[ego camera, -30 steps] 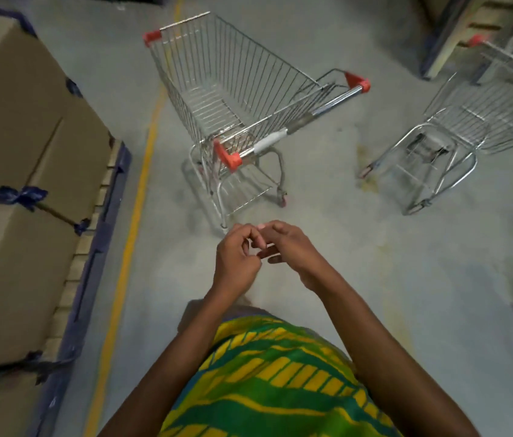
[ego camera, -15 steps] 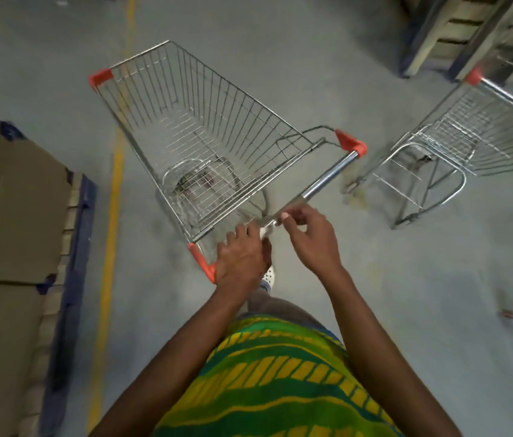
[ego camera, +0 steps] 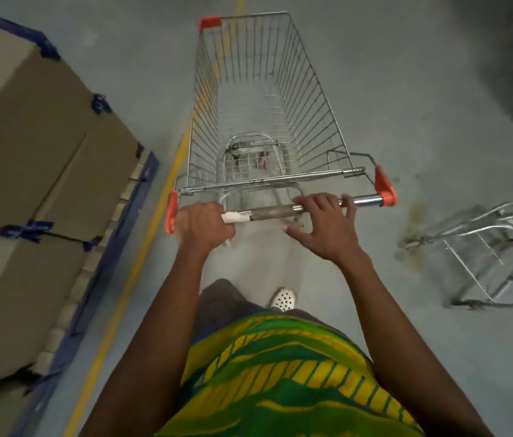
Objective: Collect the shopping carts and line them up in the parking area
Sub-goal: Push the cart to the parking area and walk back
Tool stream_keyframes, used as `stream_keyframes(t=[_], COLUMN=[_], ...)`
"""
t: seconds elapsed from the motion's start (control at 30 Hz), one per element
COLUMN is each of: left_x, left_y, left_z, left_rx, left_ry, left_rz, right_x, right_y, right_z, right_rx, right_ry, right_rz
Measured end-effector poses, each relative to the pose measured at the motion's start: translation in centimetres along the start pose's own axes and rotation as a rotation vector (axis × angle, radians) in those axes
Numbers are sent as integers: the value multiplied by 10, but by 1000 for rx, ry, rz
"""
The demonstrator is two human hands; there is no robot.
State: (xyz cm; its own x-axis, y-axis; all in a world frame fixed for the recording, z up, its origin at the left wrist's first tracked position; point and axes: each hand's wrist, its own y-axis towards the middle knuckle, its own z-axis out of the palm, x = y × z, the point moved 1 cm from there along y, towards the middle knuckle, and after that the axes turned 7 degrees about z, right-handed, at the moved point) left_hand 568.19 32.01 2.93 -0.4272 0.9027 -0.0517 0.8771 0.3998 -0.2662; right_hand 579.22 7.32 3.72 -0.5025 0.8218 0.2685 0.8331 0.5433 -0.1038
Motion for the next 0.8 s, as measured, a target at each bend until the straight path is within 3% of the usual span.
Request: stream_keyframes(t=[0.23, 0.57, 0.8], left_x=[48, 114, 151], left_y=[99, 298, 439], left_z=[-46, -99, -155], left_rx=[45, -19, 19], left_ry=[76, 166, 135], left_rz=[-8, 149, 339], right_x=[27, 80, 113], right_y=[107, 283, 412], right_z=[3, 5, -13], right_rx=[25, -140, -20], right_ry=[12, -78, -82], right_rz=[-91, 81, 189])
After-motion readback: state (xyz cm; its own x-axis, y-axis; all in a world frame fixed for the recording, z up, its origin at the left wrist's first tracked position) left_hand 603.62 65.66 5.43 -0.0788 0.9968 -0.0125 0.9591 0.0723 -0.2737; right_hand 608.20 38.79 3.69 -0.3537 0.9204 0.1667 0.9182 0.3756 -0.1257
